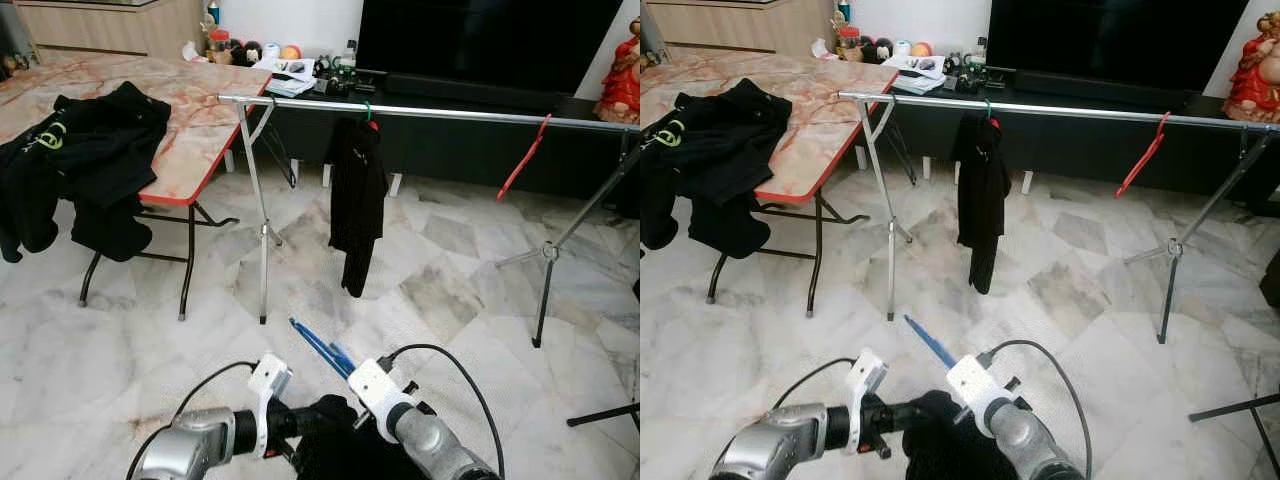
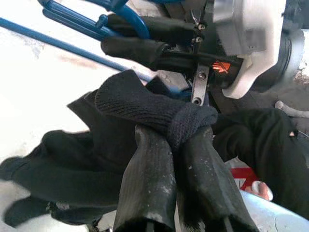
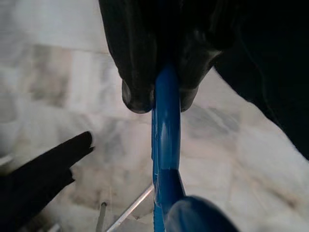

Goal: Hang hanger

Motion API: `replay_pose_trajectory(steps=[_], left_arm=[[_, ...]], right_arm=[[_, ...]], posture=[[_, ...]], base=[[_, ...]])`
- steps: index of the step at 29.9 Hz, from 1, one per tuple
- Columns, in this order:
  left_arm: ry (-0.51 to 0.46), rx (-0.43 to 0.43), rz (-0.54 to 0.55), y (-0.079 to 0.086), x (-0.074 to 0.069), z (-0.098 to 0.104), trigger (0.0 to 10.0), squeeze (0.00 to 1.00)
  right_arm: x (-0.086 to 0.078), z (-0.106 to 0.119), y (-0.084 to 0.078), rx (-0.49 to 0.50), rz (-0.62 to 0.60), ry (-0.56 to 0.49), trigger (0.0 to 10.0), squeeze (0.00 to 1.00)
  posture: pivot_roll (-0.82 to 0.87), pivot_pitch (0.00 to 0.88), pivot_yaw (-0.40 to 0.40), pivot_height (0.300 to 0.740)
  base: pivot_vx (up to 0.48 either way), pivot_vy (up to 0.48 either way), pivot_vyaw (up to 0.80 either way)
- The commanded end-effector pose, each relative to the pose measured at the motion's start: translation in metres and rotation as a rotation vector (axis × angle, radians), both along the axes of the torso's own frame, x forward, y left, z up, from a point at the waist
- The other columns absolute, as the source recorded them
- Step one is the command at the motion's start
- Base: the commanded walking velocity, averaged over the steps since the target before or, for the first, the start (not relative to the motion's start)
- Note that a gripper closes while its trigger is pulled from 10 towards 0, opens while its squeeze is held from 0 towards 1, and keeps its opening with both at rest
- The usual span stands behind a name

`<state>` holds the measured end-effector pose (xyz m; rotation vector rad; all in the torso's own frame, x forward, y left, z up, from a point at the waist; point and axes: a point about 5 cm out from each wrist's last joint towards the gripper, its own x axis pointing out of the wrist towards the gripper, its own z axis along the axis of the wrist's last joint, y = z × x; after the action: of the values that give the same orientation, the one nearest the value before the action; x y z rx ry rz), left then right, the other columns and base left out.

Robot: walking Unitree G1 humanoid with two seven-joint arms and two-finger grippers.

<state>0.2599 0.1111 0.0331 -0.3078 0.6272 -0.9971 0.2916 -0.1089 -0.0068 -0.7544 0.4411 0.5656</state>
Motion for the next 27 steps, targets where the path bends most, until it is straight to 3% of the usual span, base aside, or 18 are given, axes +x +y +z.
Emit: replay_pose_trajectory(steps=[1, 2, 9, 12, 13, 16, 20, 24, 27], left_arm=[[-0.032, -0.009, 0.001, 0.003, 0.003, 0.004, 10.0, 0.00], [-0.030, -0.007, 0.001, 0.004, 0.002, 0.002, 10.0, 0.00], [-0.028, 0.051, -0.019, 0.009, 0.000, -0.002, 10.0, 0.00], [-0.055, 0.132, -0.010, 0.014, 0.001, -0.003, 10.0, 0.00], [-0.055, 0.132, -0.010, 0.014, 0.001, -0.003, 10.0, 0.00], [-0.088, 0.189, 0.029, 0.012, 0.009, 0.005, 10.0, 0.00], [-0.097, 0.200, 0.018, 0.004, 0.013, 0.013, 10.0, 0.00], [-0.110, 0.250, 0.027, -0.004, 0.016, 0.016, 10.0, 0.00], [-0.113, 0.289, 0.058, -0.008, 0.018, 0.017, 10.0, 0.00]], right_arm=[[-0.006, -0.006, -0.008, -0.074, 0.020, -0.006, 10.0, 0.00], [-0.009, -0.009, -0.009, -0.143, 0.055, -0.036, 10.0, 0.00], [-0.019, -0.018, -0.012, -0.195, 0.093, -0.015, 10.0, 0.00], [-0.032, -0.030, -0.013, -0.056, 0.013, 0.168, 10.0, 0.00], [-0.032, -0.030, -0.013, -0.056, 0.013, 0.168, 10.0, 0.00], [-0.047, -0.044, -0.022, -0.015, -0.078, 0.310, 10.0, 0.00], [-0.049, -0.045, -0.026, 0.004, -0.106, 0.337, 10.0, 0.00], [-0.062, -0.054, -0.037, -0.085, -0.039, 0.462, 10.0, 0.00], [-0.067, -0.056, -0.047, -0.086, -0.074, 0.493, 10.0, 0.00]], posture=[[0.13, 0.047, -0.049, 0.740], [0.13, 0.047, -0.049, 0.740], [0.13, 0.049, -0.048, 0.740], [0.13, 0.048, -0.049, 0.740], [0.13, 0.048, -0.049, 0.740], [0.13, 0.048, -0.050, 0.740], [0.13, 0.050, -0.049, 0.740], [0.13, 0.049, -0.049, 0.740], [0.13, 0.051, -0.052, 0.740]], base=[[0.000, 0.000, 0.00], [0.000, 0.000, 0.00], [0.000, 0.000, 0.00], [0.000, 0.000, 0.00], [0.000, 0.000, 0.00], [0.000, 0.000, 0.00], [0.000, 0.000, 0.00], [0.000, 0.000, 0.00], [0.000, 0.000, 0.00]])
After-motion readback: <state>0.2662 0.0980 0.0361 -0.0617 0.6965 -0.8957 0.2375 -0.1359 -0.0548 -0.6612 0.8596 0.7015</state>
